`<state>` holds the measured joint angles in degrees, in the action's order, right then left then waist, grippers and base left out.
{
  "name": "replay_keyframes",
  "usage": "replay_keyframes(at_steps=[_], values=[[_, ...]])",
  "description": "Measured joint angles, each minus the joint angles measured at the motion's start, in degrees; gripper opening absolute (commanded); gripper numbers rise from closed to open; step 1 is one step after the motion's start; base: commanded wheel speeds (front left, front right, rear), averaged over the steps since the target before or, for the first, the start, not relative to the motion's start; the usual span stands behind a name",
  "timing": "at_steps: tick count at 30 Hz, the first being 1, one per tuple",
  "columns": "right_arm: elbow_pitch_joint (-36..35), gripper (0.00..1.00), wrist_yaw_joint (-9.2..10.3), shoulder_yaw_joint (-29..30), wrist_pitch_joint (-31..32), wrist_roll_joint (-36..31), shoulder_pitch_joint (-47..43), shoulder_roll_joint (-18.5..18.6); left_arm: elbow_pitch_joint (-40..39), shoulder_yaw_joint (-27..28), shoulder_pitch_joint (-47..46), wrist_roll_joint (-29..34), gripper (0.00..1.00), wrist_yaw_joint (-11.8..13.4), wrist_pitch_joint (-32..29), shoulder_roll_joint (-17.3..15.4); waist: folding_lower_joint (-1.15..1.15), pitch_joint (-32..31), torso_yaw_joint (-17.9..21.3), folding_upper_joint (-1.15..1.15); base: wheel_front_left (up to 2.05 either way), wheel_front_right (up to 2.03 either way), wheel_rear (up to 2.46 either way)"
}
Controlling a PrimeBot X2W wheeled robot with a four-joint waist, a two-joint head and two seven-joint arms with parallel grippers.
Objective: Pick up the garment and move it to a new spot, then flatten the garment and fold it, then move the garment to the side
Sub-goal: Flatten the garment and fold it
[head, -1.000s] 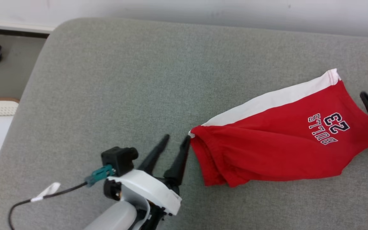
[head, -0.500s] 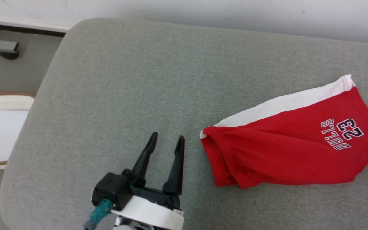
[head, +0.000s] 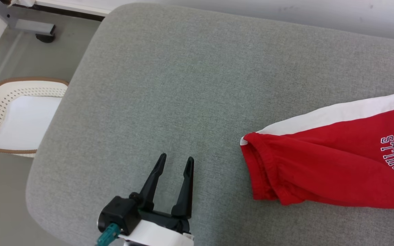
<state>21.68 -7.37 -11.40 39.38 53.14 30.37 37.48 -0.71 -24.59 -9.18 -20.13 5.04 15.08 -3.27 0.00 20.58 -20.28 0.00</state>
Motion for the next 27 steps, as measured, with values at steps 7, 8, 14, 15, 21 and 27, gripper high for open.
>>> replay_keyframes(at_steps=[7, 8, 14, 15, 21, 27], values=[[-1.4, 0.0, 0.08, -0.4, 1.6, 2.3, 0.0, -2.3, 2.1, 0.2, 0.9, 0.8, 1.0, -1.6, 0.0, 0.4, 0.0, -0.1, -0.3, 0.0, 0.0, 0.0, 0.0], [-1.4, 0.0, 0.04, -0.2, 1.3, 2.4, 0.0, -2.8, 2.1, 0.2, 1.0, 0.7, 1.0, -1.6, 0.0, 0.4, 0.0, -0.2, -0.1, 0.0, 0.0, 0.0, 0.0], [-1.4, 0.0, -0.11, 0.5, -2.2, 4.0, -1.7, -4.8, 4.0, 0.8, 2.1, 2.1, 1.0, -2.5, 0.0, 0.5, 0.0, -1.5, 2.7, 0.0, 0.0, 0.0, 0.0], [-1.3, 0.0, -0.11, 0.8, -2.7, 4.3, -2.1, -4.9, 4.2, 1.2, 2.3, 2.5, 1.0, -2.6, 0.0, 0.5, 0.0, -1.9, 3.4, 0.0, 0.0, 0.0, 0.0], [0.0, 0.0, -0.11, 3.7, -6.8, 5.5, -5.1, -4.1, 4.5, 2.8, 3.9, 4.7, 1.0, -3.6, 0.0, 0.5, 0.0, -4.2, 7.9, 0.0, 0.0, 0.0, 0.0], [2.5, 0.0, -0.11, 8.3, -10.6, 5.5, -6.7, -2.6, 4.0, 2.9, 4.4, 4.7, 1.0, -3.9, 0.0, 0.5, 0.0, -5.6, 11.0, 0.0, 0.0, 0.0, 0.0]])
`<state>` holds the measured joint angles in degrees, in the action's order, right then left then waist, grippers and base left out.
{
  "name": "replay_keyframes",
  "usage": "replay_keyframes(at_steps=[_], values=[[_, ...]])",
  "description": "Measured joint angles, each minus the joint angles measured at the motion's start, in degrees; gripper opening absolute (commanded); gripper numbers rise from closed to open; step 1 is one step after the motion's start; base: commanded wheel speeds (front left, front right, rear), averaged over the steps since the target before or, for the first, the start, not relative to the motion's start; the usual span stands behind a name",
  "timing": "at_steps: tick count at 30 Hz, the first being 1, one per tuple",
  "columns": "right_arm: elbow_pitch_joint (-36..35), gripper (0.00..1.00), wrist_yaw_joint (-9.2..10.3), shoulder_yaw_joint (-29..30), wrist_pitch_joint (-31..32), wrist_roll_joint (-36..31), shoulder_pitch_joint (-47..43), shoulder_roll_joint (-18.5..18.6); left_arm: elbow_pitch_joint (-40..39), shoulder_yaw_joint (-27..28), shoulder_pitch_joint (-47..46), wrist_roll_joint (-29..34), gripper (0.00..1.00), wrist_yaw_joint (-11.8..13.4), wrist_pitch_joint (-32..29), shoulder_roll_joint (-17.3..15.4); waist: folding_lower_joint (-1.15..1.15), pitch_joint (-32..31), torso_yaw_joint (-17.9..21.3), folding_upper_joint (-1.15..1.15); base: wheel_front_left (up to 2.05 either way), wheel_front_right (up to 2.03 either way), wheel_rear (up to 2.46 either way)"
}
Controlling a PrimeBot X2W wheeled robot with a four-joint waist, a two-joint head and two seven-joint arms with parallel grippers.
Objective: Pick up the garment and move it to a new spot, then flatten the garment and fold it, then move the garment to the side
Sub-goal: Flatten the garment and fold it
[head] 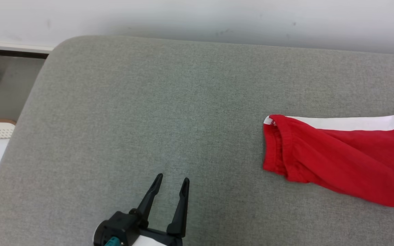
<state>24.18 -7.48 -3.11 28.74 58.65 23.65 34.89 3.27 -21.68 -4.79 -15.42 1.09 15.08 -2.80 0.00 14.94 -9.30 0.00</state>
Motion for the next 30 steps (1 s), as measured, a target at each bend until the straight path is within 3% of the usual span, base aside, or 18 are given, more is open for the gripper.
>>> replay_keyframes(at_steps=[8, 19, 23, 30], values=[[-2.3, 0.0, 0.0, 0.9, -0.5, -1.5, 1.5, -2.2, 0.5, -0.6, 0.2, -0.5, 1.0, 0.0, 0.0, 0.0, 0.0, -0.5, 0.6, 0.0, 0.0, 0.0, 0.0], [-9.2, 0.0, 0.0, -7.8, 5.1, -8.1, 4.6, -14.1, 1.3, -0.4, 1.2, -2.5, 1.0, 1.0, 0.0, 0.0, -0.01, -2.6, -1.0, 0.0, 0.0, 0.0, 0.0], [-8.4, 0.0, 0.01, -10.4, 6.0, -13.0, 5.5, -18.0, 1.5, -1.2, 1.2, -3.2, 1.0, 1.0, 0.0, 0.0, 0.0, -2.8, -1.8, 0.0, 0.0, 0.0, 0.0], [-6.0, 0.0, 0.01, -10.0, 5.5, -18.5, 5.4, -22.0, 2.0, -1.9, 1.9, -3.8, 1.0, 1.4, 0.0, 0.0, 0.0, -3.6, -3.3, 0.0, 0.0, 0.0, 0.0]])
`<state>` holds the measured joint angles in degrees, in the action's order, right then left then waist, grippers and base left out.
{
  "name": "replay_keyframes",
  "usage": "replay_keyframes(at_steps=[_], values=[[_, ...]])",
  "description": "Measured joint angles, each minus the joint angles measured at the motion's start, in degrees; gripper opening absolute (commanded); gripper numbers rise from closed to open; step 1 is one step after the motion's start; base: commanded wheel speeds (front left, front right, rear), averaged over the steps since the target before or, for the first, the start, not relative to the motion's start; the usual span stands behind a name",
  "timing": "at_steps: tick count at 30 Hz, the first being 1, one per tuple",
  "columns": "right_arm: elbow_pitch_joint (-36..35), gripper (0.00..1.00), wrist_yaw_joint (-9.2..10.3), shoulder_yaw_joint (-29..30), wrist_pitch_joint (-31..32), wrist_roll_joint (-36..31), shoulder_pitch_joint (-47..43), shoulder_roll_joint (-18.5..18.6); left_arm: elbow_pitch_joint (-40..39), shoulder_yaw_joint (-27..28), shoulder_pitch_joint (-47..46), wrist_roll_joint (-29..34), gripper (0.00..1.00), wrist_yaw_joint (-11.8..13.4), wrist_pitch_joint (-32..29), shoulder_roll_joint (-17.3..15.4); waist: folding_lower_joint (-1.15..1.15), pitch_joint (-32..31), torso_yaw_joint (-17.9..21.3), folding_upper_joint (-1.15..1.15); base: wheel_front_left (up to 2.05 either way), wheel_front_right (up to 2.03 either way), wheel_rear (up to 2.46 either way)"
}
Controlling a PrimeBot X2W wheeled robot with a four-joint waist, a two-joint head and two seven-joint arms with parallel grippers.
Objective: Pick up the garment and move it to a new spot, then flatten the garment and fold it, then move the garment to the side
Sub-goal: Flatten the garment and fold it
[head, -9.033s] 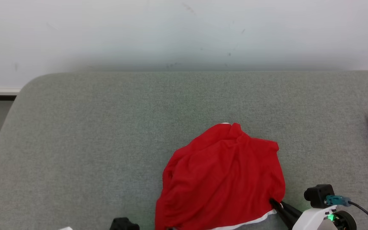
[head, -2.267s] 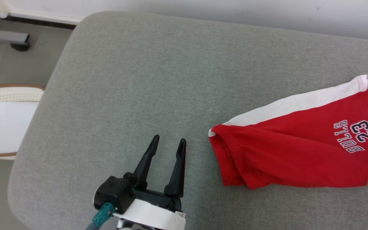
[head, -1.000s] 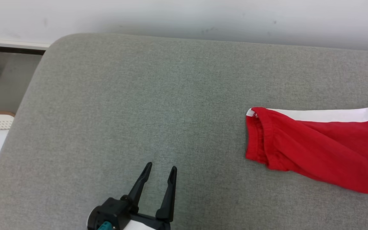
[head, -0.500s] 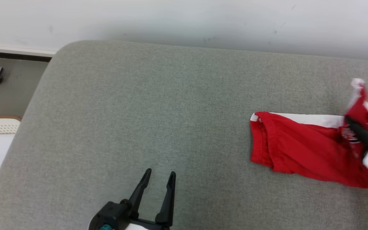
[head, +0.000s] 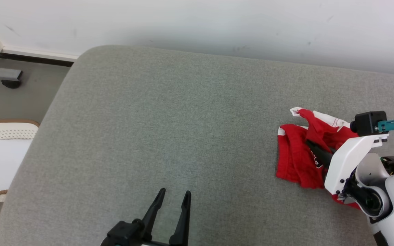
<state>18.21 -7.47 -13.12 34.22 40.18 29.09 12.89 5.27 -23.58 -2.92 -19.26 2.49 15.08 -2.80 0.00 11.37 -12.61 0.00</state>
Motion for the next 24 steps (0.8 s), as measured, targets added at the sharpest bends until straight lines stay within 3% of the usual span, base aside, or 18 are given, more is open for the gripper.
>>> replay_keyframes(at_steps=[3, 4, 5, 6, 7, 16, 24], values=[[0.4, 0.0, 0.0, 0.0, 0.1, -1.6, -0.6, -0.8, 0.2, 0.2, 0.3, 0.0, 1.0, 0.0, 0.0, 0.0, 0.0, -0.4, -0.1, 0.0, 0.0, 0.0, 0.0], [0.5, 0.04, 0.0, 0.2, 0.0, -2.0, -0.8, -1.2, 0.2, 0.2, 0.5, 0.0, 1.0, 0.0, 0.0, 0.0, 0.0, -0.5, -0.1, 0.0, 0.0, 0.0, 0.0], [0.7, 0.18, 0.0, 0.3, 0.0, -2.3, -1.0, -1.6, 0.3, 0.3, 0.6, -0.1, 1.0, 0.0, 0.0, 0.0, 0.0, -0.7, -0.1, 0.0, 0.0, 0.0, 0.0], [0.6, 0.46, 0.0, 0.4, -0.5, -2.5, -1.1, -2.2, 0.4, 0.3, 0.6, -0.1, 1.0, 0.0, 0.0, 0.0, 0.0, -0.8, -0.1, 0.0, 0.0, 0.0, 0.0], [0.5, 1.0, 0.0, 0.5, -1.1, -2.8, -1.1, -2.7, 0.4, 0.3, 0.6, -0.1, 1.0, 0.0, 0.0, 0.0, 0.0, -0.9, 0.0, 0.0, 0.0, 0.0, 0.0], [-2.3, 1.0, 0.0, -2.4, -5.2, -2.9, -3.1, -8.0, 1.3, 1.2, 1.5, 0.1, 1.0, -0.7, 0.0, 0.0, 0.0, -2.4, 1.5, 0.0, 0.0, 0.0, 0.0], [-8.2, 1.0, 0.0, -6.1, -11.3, -1.5, -7.7, -9.0, 1.5, 2.9, 3.2, 0.6, 1.0, -1.0, 0.0, 0.0, 0.0, -4.9, 3.3, 0.0, 0.0, 0.0, 0.0]])
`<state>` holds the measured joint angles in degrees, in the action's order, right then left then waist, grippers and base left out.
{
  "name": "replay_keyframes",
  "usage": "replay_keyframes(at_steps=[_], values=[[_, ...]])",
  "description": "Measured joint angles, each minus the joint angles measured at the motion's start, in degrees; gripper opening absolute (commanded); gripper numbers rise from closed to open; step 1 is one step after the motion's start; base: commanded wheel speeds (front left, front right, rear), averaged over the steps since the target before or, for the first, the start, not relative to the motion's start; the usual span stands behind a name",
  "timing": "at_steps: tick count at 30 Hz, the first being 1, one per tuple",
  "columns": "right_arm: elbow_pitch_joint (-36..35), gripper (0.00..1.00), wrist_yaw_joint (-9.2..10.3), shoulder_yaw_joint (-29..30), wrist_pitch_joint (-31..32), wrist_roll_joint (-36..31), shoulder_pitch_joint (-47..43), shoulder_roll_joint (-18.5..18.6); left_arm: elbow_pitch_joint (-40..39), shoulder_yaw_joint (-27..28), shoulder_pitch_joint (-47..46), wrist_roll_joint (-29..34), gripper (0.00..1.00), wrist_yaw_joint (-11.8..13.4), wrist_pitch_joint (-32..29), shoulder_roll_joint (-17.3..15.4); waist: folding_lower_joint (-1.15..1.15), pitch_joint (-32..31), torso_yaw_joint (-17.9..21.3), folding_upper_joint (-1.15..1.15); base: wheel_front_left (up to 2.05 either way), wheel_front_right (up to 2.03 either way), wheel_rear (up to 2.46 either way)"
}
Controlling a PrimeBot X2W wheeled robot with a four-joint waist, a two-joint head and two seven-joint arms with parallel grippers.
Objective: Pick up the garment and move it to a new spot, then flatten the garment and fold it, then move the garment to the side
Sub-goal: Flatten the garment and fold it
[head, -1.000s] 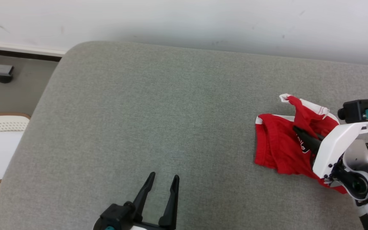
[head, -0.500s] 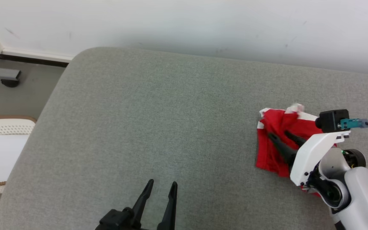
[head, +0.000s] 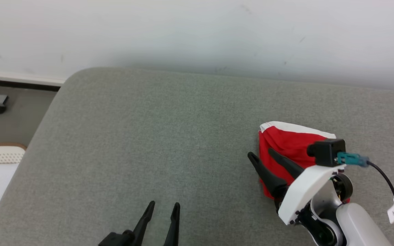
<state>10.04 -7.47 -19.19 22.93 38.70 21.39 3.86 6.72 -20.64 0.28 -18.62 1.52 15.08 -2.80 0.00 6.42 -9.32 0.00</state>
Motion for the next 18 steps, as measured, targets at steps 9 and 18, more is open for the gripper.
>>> replay_keyframes(at_steps=[9, 18], values=[[-3.9, 1.0, -0.01, 3.3, -12.6, -9.2, -8.3, 6.1, -1.4, 3.4, 3.8, 1.7, 1.0, -0.5, 0.0, 0.0, 0.0, -4.5, 2.4, 0.0, 0.0, 0.0, 0.0], [-3.5, 1.0, -0.01, 12.4, -25.4, -16.4, -18.2, 11.2, -2.7, 6.7, 6.5, 3.0, 1.0, -0.6, 0.0, 0.0, 0.01, -7.5, 4.7, 0.0, 0.0, 0.0, 0.0]])
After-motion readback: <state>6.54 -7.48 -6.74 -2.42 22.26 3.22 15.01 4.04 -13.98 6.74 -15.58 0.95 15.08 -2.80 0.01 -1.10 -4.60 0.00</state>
